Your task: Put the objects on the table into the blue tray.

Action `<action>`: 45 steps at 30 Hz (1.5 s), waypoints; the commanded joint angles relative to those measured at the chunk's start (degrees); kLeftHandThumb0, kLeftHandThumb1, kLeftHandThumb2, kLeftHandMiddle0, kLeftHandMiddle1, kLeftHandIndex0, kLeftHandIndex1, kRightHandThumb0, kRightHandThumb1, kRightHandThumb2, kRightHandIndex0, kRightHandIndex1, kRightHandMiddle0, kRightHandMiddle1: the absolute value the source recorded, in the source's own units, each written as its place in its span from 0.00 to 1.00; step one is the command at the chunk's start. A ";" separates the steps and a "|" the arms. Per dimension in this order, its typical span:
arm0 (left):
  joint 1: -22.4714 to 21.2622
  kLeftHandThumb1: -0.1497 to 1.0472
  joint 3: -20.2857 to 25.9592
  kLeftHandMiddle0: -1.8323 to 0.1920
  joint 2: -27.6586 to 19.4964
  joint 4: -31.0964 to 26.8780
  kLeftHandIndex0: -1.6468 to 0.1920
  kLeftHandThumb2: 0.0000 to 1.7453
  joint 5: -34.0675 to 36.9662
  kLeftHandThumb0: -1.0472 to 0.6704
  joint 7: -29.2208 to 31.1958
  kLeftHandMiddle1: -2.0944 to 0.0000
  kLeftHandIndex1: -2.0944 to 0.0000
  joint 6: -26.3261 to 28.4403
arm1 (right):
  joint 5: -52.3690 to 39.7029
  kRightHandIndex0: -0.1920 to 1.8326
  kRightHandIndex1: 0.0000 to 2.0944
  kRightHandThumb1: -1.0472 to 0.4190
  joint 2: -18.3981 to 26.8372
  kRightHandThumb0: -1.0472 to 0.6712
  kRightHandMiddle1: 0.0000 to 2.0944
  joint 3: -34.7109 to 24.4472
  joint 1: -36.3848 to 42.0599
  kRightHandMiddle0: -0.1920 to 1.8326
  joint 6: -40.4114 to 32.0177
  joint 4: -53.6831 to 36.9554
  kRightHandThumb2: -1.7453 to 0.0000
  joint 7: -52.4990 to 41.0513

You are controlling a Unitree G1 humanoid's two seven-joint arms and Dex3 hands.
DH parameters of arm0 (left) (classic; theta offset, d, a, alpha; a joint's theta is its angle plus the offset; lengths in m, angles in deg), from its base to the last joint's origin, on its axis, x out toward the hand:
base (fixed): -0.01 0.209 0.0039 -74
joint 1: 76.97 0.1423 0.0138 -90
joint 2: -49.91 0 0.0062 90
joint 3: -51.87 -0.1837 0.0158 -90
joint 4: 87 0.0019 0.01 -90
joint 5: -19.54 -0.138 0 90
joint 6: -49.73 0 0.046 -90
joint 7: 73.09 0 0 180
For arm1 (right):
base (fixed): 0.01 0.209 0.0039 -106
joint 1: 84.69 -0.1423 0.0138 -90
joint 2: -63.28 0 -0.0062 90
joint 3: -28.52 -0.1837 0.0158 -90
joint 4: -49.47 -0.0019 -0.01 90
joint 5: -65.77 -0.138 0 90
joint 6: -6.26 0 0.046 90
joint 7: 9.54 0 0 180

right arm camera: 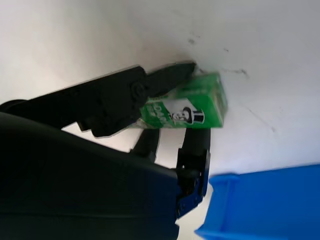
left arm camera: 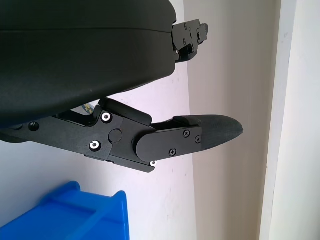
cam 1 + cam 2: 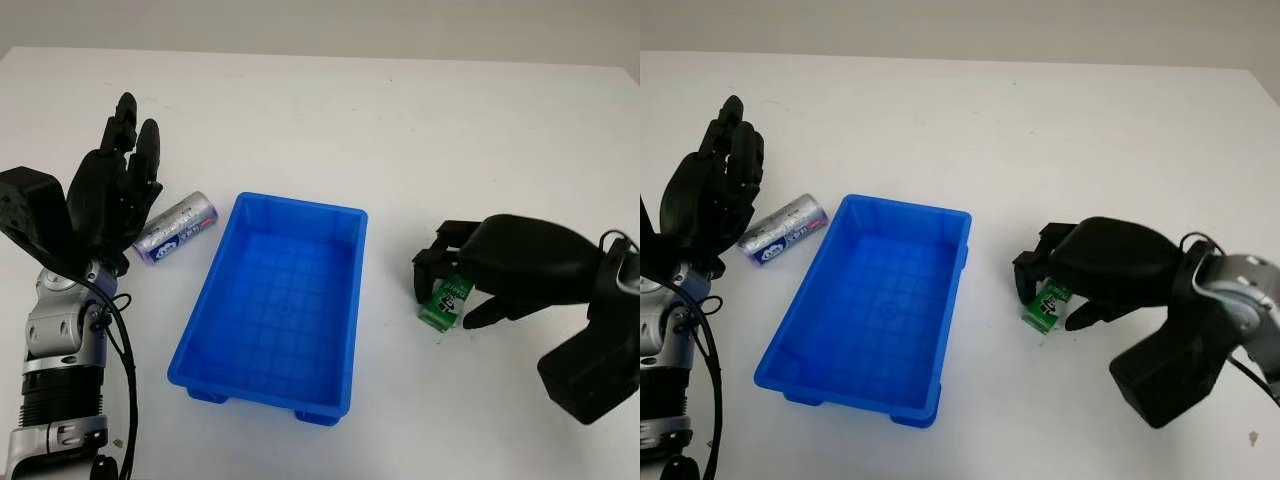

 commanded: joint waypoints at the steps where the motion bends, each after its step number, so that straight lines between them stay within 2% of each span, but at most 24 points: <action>1: -1.13 1.00 0.53 0.98 -0.83 0.11 0.97 0.30 0.31 0.18 0.49 0.97 0.97 0.02 | 6.21 0.24 0.93 0.01 -0.63 0.33 0.86 1.27 -0.26 0.21 3.20 5.35 0.96 8.96; 4: -1.25 1.00 0.62 0.98 -1.01 0.24 0.98 0.29 0.36 0.18 0.69 0.97 0.97 0.02 | 13.76 0.32 0.98 0.00 -0.99 0.33 0.87 3.13 -3.19 0.25 4.46 10.62 0.90 22.42; 5: -1.28 1.00 0.63 0.98 -1.07 0.30 0.98 0.30 0.34 0.18 0.76 0.97 0.97 -0.01 | 16.10 0.43 0.99 0.00 -0.89 0.32 0.95 3.95 -4.10 0.29 4.18 11.54 0.87 25.94; 7: -1.34 1.00 0.72 0.99 -1.12 0.41 0.98 0.30 0.51 0.18 1.07 0.98 0.97 -0.05 | 20.43 0.50 1.00 0.00 -0.82 0.33 0.99 6.01 -6.69 0.31 3.72 13.59 0.84 32.85; 9: -1.38 1.00 0.72 0.99 -1.14 0.47 0.98 0.30 0.52 0.19 1.20 0.98 0.98 -0.02 | 21.98 0.52 1.00 0.00 -1.01 0.33 1.00 7.73 -8.86 0.32 3.71 15.65 0.83 36.35; 11: -1.40 1.00 0.59 0.99 -1.22 0.51 0.98 0.31 0.37 0.19 1.31 0.98 0.97 0.04 | 22.78 0.51 1.00 0.00 -1.76 0.34 1.00 9.26 -10.93 0.33 2.96 17.61 0.90 39.06; 14: -1.45 1.00 0.63 0.99 -1.06 0.60 0.98 0.31 0.50 0.19 1.34 0.97 0.97 0.13 | 22.83 0.53 1.00 0.01 -2.95 0.34 1.00 10.99 -13.84 0.36 1.94 20.24 0.95 41.24; 20: -1.49 1.00 0.39 0.98 -1.05 0.42 0.98 0.31 0.27 0.19 1.19 0.97 0.97 0.36 | 19.54 0.57 1.00 0.01 -6.08 0.32 1.00 11.54 -21.40 0.44 0.53 25.13 0.95 43.05; 25: -1.52 1.00 0.14 0.99 -1.01 0.76 0.98 0.30 0.14 0.18 1.49 0.98 0.97 0.15 | 9.25 0.62 1.00 0.05 -9.61 0.35 1.00 9.71 -30.18 0.49 1.34 32.37 0.97 38.16; 29: -1.42 1.00 -0.13 0.99 -1.05 1.27 0.98 0.30 -0.31 0.18 1.84 0.98 0.98 -0.44 | -4.60 0.62 1.00 0.05 -13.31 0.39 1.00 6.64 -36.40 0.52 -1.05 34.13 0.97 25.53; 34: -1.46 1.00 -0.34 0.99 -0.84 1.75 0.98 0.31 -0.33 0.18 2.05 0.97 0.97 -0.87 | -14.41 0.70 1.00 0.03 -18.19 0.39 1.00 4.21 -41.00 0.61 -5.47 30.69 0.97 16.42; 39: -1.39 1.00 -0.52 0.99 -0.25 1.55 0.98 0.30 -0.23 0.18 1.51 0.97 0.98 -0.82 | -20.38 0.73 1.00 0.01 -24.52 0.38 1.00 4.12 -43.21 0.63 -7.96 24.49 0.96 9.66; 45: -1.14 1.00 -0.68 1.00 0.46 0.88 0.99 0.30 -0.25 0.18 0.86 0.98 0.98 -0.94 | -26.94 0.76 1.00 0.00 -31.55 0.38 1.00 4.90 -44.45 0.64 -6.58 22.58 0.93 1.31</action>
